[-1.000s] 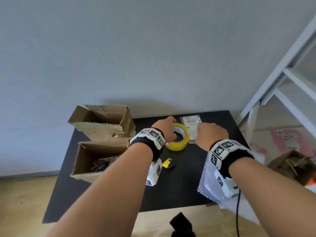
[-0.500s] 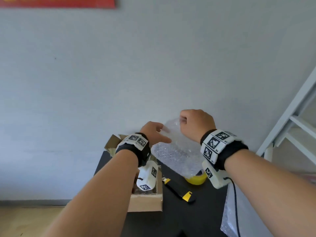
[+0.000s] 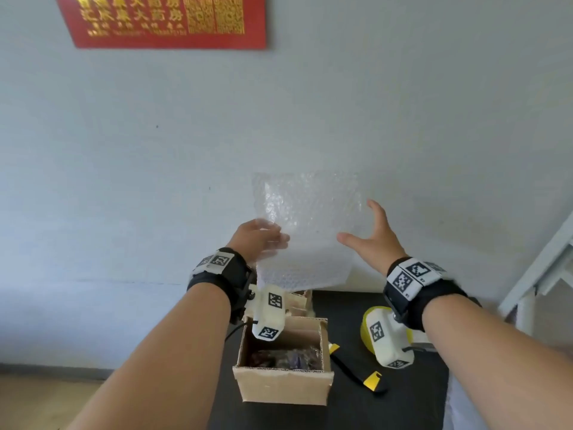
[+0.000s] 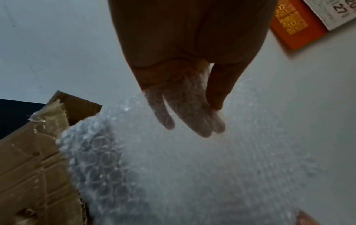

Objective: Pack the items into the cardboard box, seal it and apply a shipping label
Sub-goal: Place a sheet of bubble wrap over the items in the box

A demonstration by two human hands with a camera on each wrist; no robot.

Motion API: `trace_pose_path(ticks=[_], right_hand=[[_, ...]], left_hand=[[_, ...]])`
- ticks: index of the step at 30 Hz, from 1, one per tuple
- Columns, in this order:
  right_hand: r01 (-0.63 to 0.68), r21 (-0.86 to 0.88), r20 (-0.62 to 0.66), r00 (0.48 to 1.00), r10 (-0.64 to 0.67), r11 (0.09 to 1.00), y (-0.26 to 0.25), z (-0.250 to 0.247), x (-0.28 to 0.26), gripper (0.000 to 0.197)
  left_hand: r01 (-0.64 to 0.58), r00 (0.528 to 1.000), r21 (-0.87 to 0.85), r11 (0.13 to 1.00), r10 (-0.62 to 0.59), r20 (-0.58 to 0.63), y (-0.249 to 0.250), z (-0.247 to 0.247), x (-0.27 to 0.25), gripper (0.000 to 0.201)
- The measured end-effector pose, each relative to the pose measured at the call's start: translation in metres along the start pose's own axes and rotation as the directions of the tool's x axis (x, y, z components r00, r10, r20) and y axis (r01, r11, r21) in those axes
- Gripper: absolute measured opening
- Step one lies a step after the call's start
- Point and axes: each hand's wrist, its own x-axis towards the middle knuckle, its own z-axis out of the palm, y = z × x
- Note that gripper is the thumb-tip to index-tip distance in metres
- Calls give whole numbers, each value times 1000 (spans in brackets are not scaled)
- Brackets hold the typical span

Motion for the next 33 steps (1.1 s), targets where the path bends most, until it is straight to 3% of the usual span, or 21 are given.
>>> trace_pose_path(ticks=[2,4,6,9,11,15,18,21,24,27,29,33], right_hand=[[-14,71,134,991,5,997,4,9,-2,101],[-3,71,184,983,-10,997,7,18,-2,107],[20,76,137,990,-31,997,8,25,0,109],[72,62,43,996,-75,995,8,33,3,110],[100,20,26,995,-101,995,8,36,6,99],[106,-121,26,994,-104,987,10,41,7,47],[77,-148,-28,996,-82,986,10,44,6,36],[64,-146,-49,996,-72,987,7,44,3,26],[79,-139,-85,992,-92,987,2,42,0,8],[9,6,-41,999,-9,1000,-1,38,4,6],[-72,172,-10,997,75,982,0,37,7,8],[-166,372,15,985,173,913,3,41,7,16]], left_hand=[[30,999,-52,998,-29,22,-2,-7,-3,5],[57,998,-82,995,-56,7,-6,-13,-5,8],[73,996,-105,992,-79,-50,-11,-17,-5,25],[55,988,-54,997,-62,-138,-16,-27,-2,67],[27,991,23,999,-24,-133,-17,-36,-1,80],[2,1000,330,944,-10,22,-13,-50,-3,57],[19,999,487,873,-41,35,-11,-53,-3,54],[-23,999,557,830,45,-26,-13,-53,-2,45],[-56,993,538,841,101,-56,-12,-55,-1,34],[7,1000,406,914,4,-26,-9,-59,1,66],[44,998,343,938,-58,31,-9,-59,0,73],[36,998,361,932,-53,37,-18,-58,3,47]])
